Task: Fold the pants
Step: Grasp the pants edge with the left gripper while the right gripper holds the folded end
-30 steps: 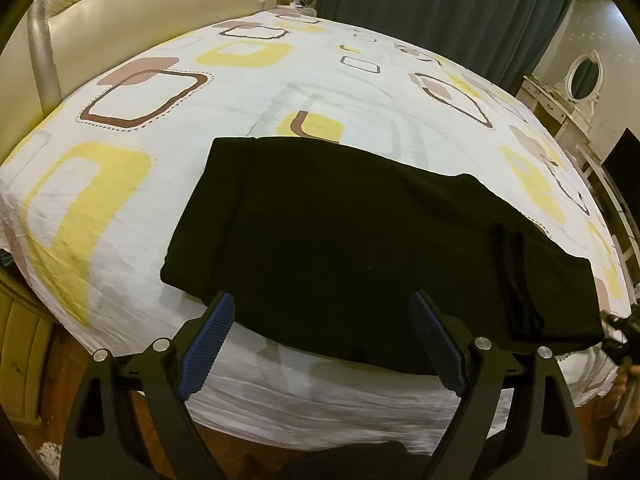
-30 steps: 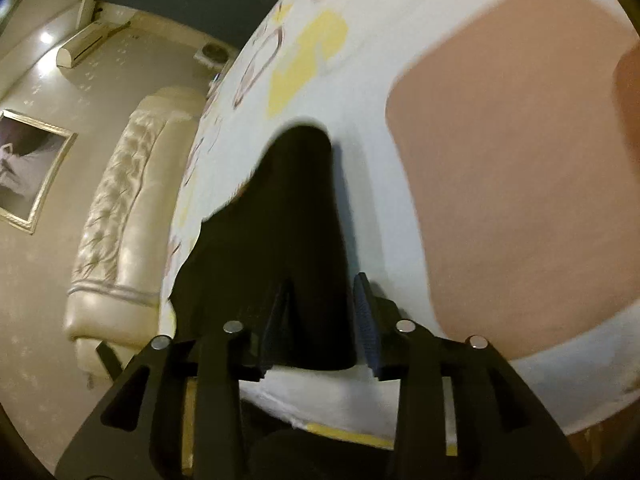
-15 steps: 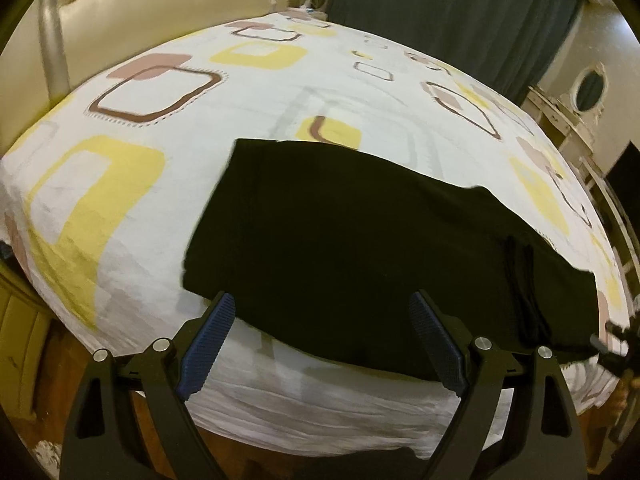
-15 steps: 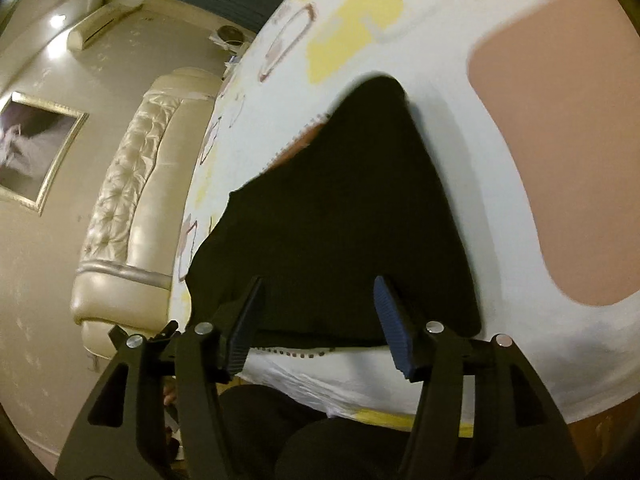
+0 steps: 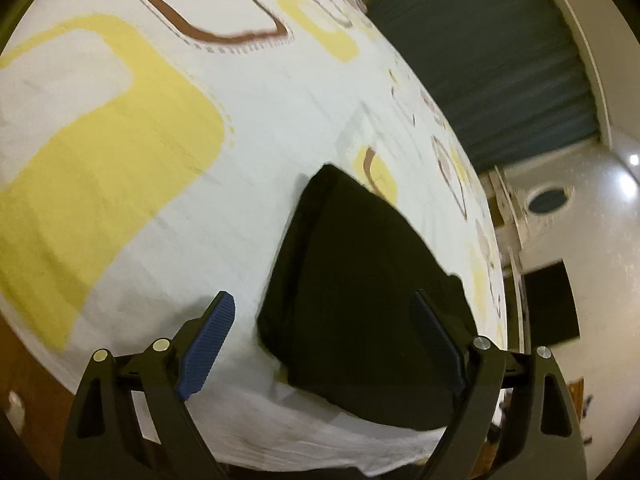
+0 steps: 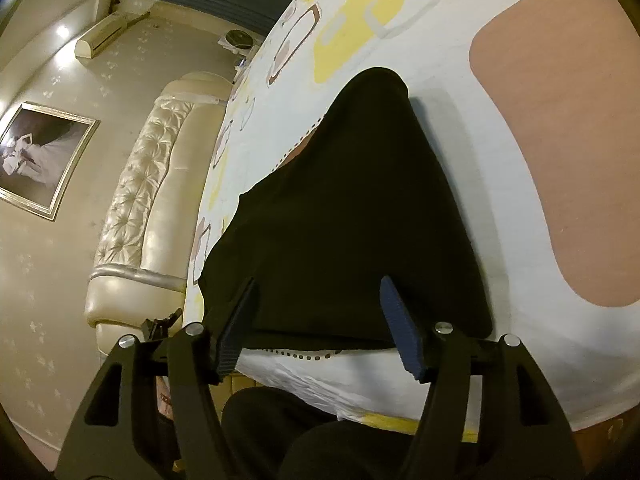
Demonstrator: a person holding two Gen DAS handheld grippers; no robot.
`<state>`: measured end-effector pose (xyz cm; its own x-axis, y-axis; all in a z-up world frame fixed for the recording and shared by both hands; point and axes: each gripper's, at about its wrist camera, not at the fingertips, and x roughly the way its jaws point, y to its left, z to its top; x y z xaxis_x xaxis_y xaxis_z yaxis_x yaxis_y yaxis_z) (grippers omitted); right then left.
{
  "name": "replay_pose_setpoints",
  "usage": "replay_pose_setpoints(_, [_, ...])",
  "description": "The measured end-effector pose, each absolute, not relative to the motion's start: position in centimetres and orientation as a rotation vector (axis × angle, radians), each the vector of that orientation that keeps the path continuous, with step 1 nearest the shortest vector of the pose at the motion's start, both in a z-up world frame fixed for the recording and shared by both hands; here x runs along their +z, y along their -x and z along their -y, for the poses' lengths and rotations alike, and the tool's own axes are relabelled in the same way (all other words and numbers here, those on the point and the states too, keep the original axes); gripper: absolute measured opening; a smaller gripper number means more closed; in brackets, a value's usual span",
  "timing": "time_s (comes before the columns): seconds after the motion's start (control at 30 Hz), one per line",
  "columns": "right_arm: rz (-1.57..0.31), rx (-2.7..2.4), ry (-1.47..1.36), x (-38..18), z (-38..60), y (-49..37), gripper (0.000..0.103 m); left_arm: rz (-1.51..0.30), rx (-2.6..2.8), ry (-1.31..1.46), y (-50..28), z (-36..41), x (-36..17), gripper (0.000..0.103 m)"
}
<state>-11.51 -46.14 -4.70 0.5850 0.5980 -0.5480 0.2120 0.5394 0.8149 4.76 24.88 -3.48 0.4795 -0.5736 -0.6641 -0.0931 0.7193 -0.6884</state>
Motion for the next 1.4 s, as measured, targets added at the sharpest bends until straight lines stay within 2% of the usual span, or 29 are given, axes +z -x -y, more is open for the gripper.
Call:
replay_pose_setpoints(0.2, [-0.933, 0.277, -1.014, -4.8, 45.6, 11.4, 0.071, -1.125, -0.449, 0.600, -7.7, -22.0, -4.4, 0.087])
replay_pose_setpoints(0.33, [-0.926, 0.287, -1.004, -4.5, 45.2, 11.2, 0.079, -1.132, -0.509, 0.634, -8.6, -21.9, -4.9, 0.086])
replay_pose_setpoints(0.4, [-0.920, 0.294, -0.997, -4.4, 45.1, 11.2, 0.082, -1.128, -0.526, 0.661, -8.8, -21.9, -5.1, 0.068])
replay_pose_setpoints(0.43, [-0.916, 0.300, -0.992, -4.4, 45.0, 11.1, 0.084, -1.152, -0.530, 0.672, -8.9, -21.6, -5.6, 0.046])
replay_pose_setpoints(0.47, [-0.913, 0.304, -0.990, -4.3, 44.9, 11.1, 0.086, -1.180, -0.508, 0.663, -9.0, -21.2, -6.1, 0.030])
replay_pose_setpoints(0.57, [-0.901, 0.308, -0.991, -4.3, 44.7, 11.1, 0.090, -1.177, -0.484, 0.627, -8.8, -20.7, -6.1, 0.019])
replay_pose_setpoints(0.67, [-0.884, 0.309, -1.004, -4.2, 44.7, 11.2, 0.093, -1.170, -0.473, 0.620, -8.6, -20.5, -5.5, 0.015])
replay_pose_setpoints(0.97, [-0.876, 0.304, -1.012, -4.1, 44.5, 11.1, 0.095, -1.113, -0.447, 0.572, -8.1, -18.5, 1.0, 0.014])
replay_pose_setpoints(1.2, [-0.869, 0.295, -1.027, -4.1, 44.5, 11.1, 0.096, -1.041, -0.517, 0.474, -7.2, -12.5, 8.2, 0.013])
replay_pose_setpoints(1.4, [-0.863, 0.309, -1.044, -4.3, 44.7, 11.1, 0.096, -1.009, -0.603, 0.395, -5.8, -6.1, 12.2, 0.013])
